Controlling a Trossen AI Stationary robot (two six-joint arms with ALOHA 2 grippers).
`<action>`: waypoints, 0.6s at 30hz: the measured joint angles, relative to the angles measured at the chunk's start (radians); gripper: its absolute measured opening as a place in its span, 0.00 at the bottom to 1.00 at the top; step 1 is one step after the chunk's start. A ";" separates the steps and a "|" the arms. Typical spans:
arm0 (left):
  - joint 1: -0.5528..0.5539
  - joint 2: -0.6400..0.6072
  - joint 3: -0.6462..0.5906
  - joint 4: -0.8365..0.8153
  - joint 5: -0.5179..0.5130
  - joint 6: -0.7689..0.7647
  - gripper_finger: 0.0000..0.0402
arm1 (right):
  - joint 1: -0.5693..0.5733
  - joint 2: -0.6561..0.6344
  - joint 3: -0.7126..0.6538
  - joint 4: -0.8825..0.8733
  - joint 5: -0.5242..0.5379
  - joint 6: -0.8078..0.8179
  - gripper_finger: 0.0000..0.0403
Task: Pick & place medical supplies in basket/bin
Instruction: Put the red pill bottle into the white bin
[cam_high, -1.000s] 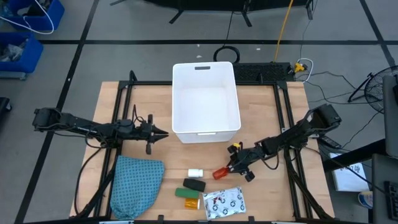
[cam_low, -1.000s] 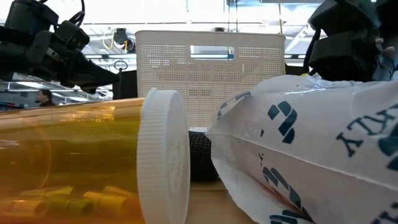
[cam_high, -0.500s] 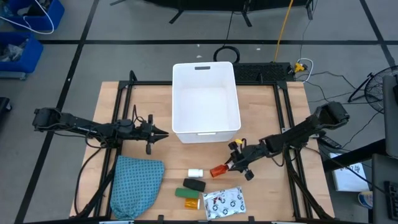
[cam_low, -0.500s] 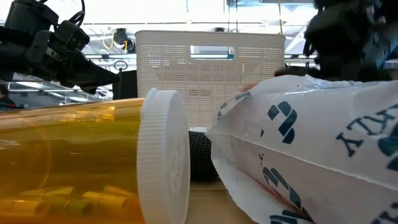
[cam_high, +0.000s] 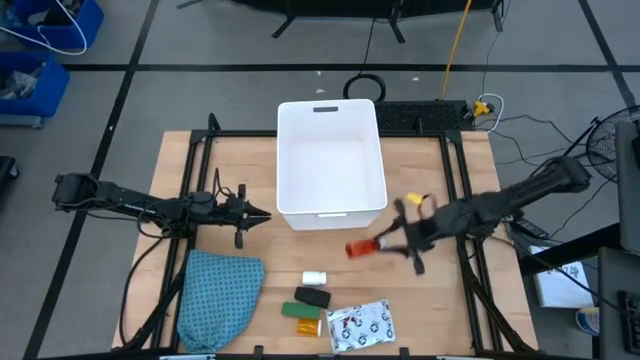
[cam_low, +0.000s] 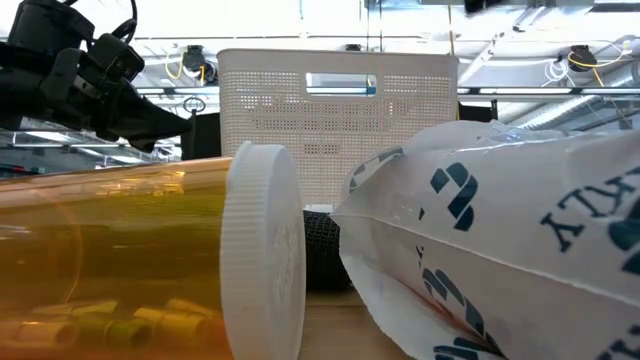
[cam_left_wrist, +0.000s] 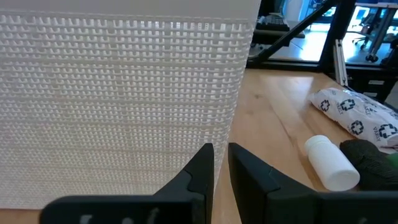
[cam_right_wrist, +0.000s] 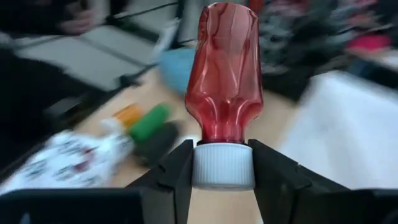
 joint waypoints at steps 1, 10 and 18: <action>0.000 0.000 0.000 0.000 0.000 -0.001 0.13 | -0.020 -0.018 0.038 -0.042 0.035 -0.011 0.30; 0.000 0.000 0.000 0.001 -0.001 0.003 0.13 | -0.301 0.146 0.473 -0.354 0.065 -0.099 0.30; 0.000 0.000 0.000 0.002 -0.003 0.016 0.13 | -0.590 0.494 0.922 -0.689 0.021 -0.282 0.30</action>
